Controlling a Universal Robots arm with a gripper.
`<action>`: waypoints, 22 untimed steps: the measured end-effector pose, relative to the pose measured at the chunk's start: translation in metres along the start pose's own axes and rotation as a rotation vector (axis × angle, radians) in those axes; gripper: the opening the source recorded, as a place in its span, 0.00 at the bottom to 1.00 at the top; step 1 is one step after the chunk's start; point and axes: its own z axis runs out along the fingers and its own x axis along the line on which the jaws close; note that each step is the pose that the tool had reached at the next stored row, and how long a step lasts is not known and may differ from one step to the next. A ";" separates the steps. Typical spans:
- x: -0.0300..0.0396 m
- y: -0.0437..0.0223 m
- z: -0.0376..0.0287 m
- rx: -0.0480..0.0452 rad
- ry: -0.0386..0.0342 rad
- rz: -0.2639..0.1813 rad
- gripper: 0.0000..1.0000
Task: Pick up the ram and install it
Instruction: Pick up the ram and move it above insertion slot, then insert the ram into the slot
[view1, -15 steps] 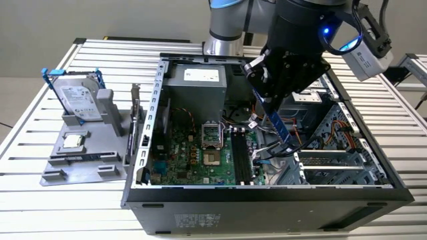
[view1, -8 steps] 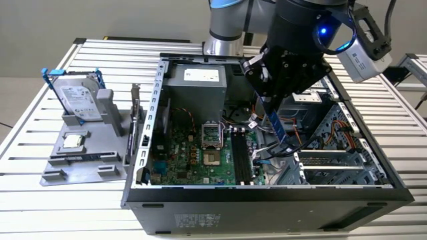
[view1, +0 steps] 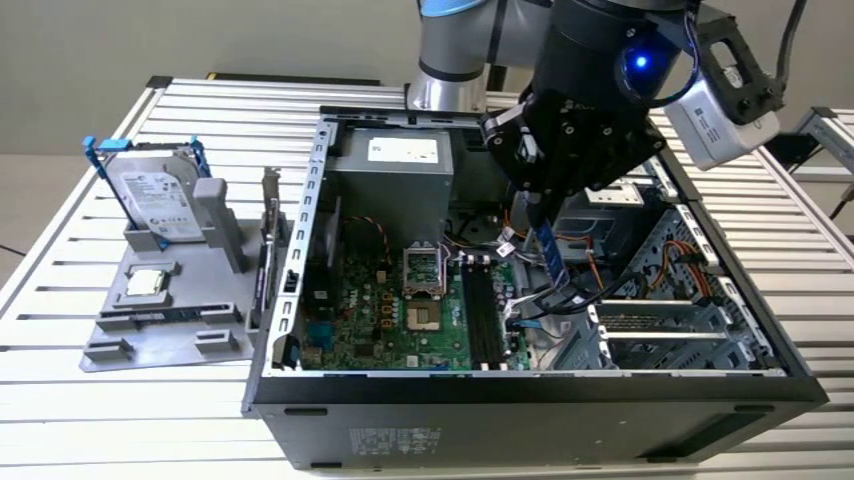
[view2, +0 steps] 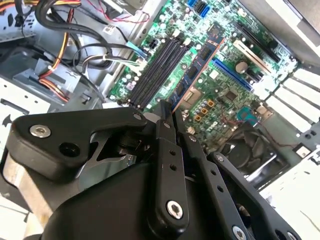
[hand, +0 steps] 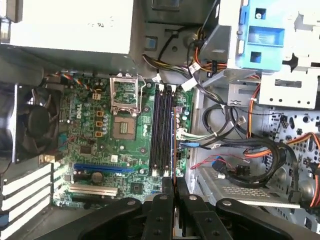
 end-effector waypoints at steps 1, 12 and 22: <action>0.0000 0.0000 0.0000 0.0000 0.0000 0.010 0.00; -0.0029 0.0004 0.0022 -0.0003 0.0008 0.073 0.00; -0.0133 0.0023 0.0192 -0.0005 0.0029 0.127 0.00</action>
